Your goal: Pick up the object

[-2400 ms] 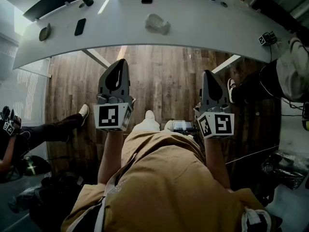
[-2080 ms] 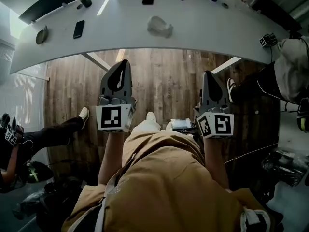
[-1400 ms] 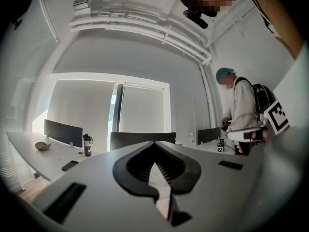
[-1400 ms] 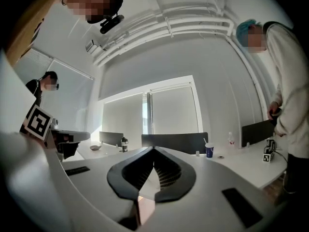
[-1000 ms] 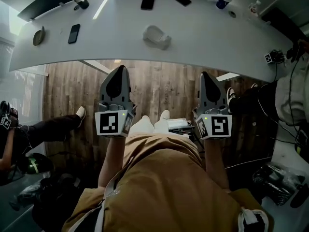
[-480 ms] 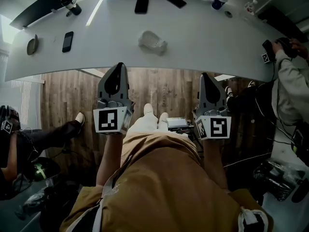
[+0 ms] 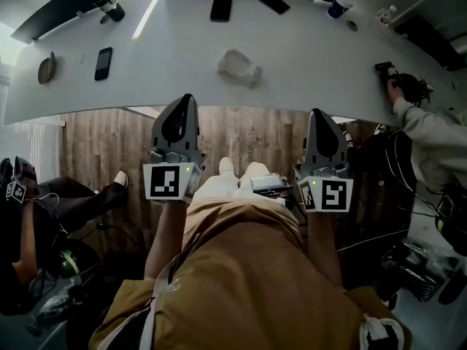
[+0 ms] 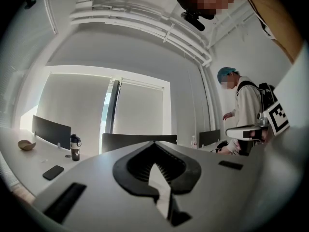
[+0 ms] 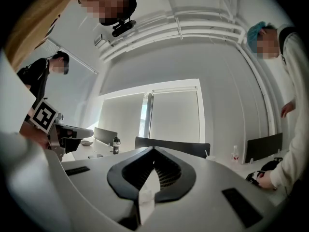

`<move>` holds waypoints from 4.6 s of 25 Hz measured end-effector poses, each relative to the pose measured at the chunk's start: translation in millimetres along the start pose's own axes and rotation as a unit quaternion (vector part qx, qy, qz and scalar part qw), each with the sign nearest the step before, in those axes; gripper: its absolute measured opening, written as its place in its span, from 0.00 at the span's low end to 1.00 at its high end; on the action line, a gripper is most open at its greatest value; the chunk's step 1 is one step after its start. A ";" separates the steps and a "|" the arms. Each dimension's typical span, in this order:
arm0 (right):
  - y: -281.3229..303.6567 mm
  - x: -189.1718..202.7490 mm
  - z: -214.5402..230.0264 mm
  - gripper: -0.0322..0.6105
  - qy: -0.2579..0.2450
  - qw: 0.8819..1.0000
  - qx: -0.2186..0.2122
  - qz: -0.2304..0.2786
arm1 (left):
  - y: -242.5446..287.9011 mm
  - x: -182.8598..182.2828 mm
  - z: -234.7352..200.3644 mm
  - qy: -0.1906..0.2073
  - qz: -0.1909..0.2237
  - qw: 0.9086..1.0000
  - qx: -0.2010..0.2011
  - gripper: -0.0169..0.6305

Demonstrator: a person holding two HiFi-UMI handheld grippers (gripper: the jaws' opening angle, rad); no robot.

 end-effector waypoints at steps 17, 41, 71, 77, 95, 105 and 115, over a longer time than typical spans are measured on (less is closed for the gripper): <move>89.9 9.9 59.4 0.06 0.016 1.000 -0.019 0.009 | 107.7 3.3 5.9 0.032 -0.016 0.999 0.005 0.03; 171.0 37.6 75.8 0.06 0.014 0.999 -0.023 -0.029 | 185.7 45.7 -30.0 0.029 -0.068 0.997 0.005 0.03; 229.4 56.5 78.0 0.06 0.064 0.995 -0.061 -0.055 | 237.7 120.1 -32.1 -0.025 -0.204 0.978 0.042 0.03; 226.6 70.8 98.8 0.06 0.071 0.994 -0.045 -0.071 | 233.1 143.6 -26.5 -0.057 -0.227 0.972 0.038 0.03; 231.6 92.9 95.5 0.06 0.084 0.990 -0.062 -0.096 | 203.0 199.3 -29.4 -0.182 -0.275 0.944 0.021 0.15; 230.7 96.5 97.4 0.06 0.087 0.990 -0.065 -0.093 | 190.5 227.1 -24.7 -0.258 -0.304 0.917 0.012 0.30; 226.3 104.6 100.1 0.06 0.080 0.990 -0.058 -0.098 | 179.8 257.2 -20.7 -0.354 -0.319 0.880 0.001 0.41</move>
Point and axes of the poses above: the fingertips, and each gripper's own axes: y forward along the fingers, z to its right, x out of its underside, the point moved 1 cm from there along -y, backward along the fingers, and after that the axes turned 4 degrees about x, right-handed, at the moved point
